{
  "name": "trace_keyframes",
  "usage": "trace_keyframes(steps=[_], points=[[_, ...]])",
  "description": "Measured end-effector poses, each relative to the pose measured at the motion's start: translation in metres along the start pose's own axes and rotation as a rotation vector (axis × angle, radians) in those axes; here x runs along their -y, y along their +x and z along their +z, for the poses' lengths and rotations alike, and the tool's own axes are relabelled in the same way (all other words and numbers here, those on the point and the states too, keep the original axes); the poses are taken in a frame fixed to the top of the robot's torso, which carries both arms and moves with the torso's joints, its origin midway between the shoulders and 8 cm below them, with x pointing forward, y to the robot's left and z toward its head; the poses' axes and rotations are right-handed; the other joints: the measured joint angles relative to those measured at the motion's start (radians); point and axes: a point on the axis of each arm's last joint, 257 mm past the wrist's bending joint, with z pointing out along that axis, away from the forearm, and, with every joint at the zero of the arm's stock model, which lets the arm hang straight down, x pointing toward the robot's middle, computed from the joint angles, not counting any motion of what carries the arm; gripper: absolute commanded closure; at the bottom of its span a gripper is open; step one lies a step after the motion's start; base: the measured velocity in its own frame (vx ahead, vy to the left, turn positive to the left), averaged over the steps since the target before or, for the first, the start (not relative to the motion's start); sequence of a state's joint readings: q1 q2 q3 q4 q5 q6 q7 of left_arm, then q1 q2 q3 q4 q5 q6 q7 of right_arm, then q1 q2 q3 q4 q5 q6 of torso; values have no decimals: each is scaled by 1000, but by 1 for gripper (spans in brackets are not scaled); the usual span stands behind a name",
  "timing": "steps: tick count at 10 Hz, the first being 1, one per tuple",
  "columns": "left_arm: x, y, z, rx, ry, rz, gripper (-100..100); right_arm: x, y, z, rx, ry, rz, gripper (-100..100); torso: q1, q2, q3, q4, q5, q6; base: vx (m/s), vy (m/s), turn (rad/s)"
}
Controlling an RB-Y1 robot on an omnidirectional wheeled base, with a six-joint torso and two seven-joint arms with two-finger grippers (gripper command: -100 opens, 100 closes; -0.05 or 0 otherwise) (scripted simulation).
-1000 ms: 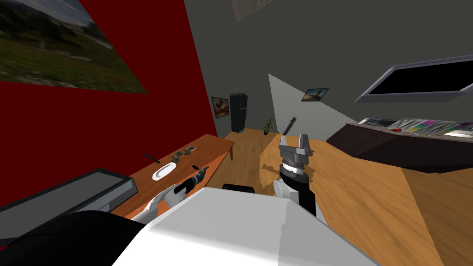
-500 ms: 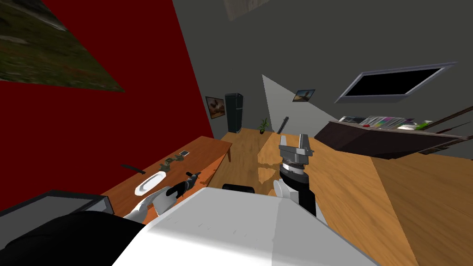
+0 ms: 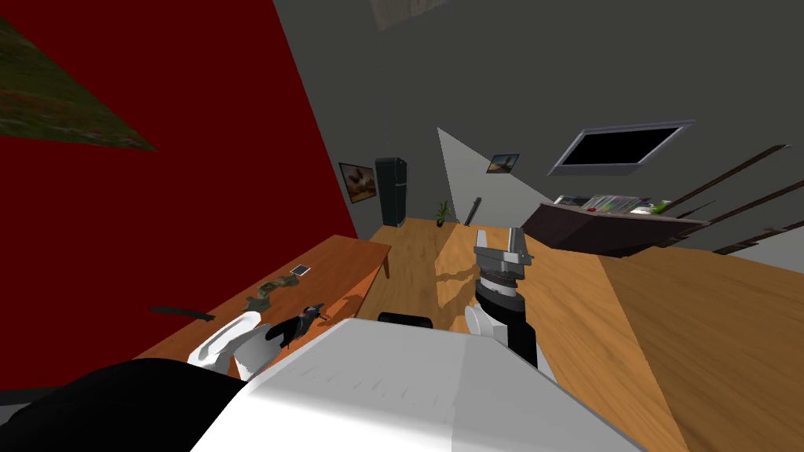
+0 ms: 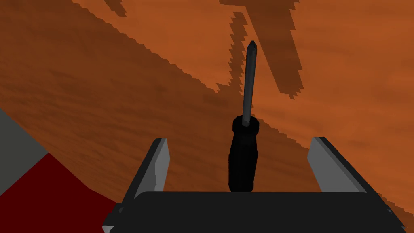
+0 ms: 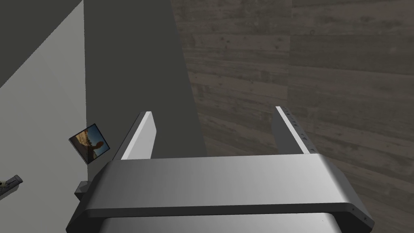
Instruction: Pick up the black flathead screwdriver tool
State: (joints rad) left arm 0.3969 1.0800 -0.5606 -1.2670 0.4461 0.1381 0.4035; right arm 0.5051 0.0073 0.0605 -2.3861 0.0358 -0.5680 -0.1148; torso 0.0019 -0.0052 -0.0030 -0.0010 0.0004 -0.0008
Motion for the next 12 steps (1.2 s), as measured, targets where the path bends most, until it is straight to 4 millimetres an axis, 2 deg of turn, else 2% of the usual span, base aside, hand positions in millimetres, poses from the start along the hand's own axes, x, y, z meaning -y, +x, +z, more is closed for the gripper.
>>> trace_keyframes(steps=[2, 3, 4, 8, 9, 12], points=[[-27, -18, 1, 35, -67, -19, -100, 0, 0, 0, 0, 0, 0, 0, 1, -1, 0, 0, 0, 0, 58, 39, -121], [-30, -19, 1, 39, -73, -22, 0, 0, 0, 0, 0, 0, 0, 0, -1, 1, 1, 0, 0, -1, 7, 6, 6], [-29, -19, 1, 38, -72, -22, -100, 0, 0, 0, 0, 0, 0, 0, -2, 3, 2, 1, 0, 0, 10, 22, -25], [-36, -6, 13, 40, -70, -31, -100, 0, 0, 0, 0, 0, 0, 0, 2, 3, 2, 1, 2, 0, 15, 39, -17], [-36, -5, 13, 39, -70, -31, 100, 0, 0, 0, 0, 0, 0, 0, 3, 3, 2, 1, 2, 0, 0, 0, 0], [-36, -5, 13, 39, -69, -31, 100, 0, 0, 0, 0, 0, 0, 0, 3, 3, 1, 0, 2, 0, 0, 0, -2]])
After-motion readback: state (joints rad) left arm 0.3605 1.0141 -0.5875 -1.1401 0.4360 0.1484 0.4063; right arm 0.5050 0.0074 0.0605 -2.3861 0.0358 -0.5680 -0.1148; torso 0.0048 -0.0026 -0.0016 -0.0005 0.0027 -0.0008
